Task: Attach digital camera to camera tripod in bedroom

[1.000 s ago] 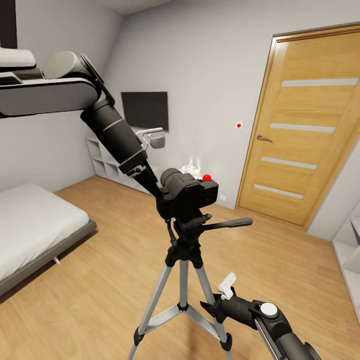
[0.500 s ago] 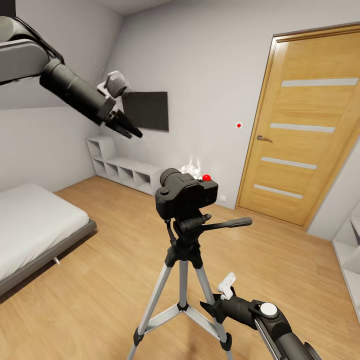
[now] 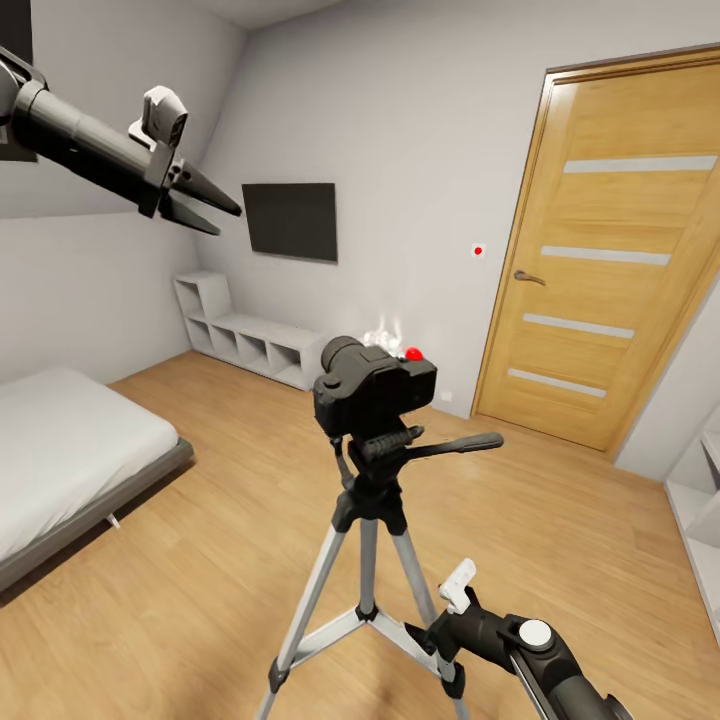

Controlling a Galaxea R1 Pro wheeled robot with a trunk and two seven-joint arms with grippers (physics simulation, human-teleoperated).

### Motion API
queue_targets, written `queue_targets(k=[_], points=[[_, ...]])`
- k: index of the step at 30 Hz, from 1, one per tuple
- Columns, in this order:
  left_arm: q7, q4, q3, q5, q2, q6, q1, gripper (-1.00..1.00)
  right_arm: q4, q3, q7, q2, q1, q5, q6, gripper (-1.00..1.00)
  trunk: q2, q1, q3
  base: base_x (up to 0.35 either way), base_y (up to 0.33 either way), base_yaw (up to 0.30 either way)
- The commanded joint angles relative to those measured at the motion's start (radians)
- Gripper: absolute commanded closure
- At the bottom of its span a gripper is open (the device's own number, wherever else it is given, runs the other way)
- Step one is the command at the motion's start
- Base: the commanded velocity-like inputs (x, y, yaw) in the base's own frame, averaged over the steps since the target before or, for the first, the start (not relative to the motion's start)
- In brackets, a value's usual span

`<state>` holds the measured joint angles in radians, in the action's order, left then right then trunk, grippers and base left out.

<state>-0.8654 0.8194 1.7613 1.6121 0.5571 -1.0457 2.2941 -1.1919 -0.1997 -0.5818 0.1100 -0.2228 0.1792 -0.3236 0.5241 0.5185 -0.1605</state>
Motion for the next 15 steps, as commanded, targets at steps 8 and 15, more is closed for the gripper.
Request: queue_targets(k=[8, 15], points=[[-0.003, -0.008, 0.004, 0.005, 0.002, -0.001, -0.007, -1.00, -0.002, -0.001, -0.004, 0.000, -0.001, 0.008, -0.004, -1.00, 0.002, 0.000, -0.002, 0.000, 0.000, 0.000], [-0.003, -0.009, 0.004, 0.005, 0.003, -0.001, -0.008, -1.00, -0.002, -0.002, -0.004, 0.000, -0.001, 0.006, -0.003, -1.00, 0.002, 0.000, -0.002, 0.000, 0.000, 0.000]])
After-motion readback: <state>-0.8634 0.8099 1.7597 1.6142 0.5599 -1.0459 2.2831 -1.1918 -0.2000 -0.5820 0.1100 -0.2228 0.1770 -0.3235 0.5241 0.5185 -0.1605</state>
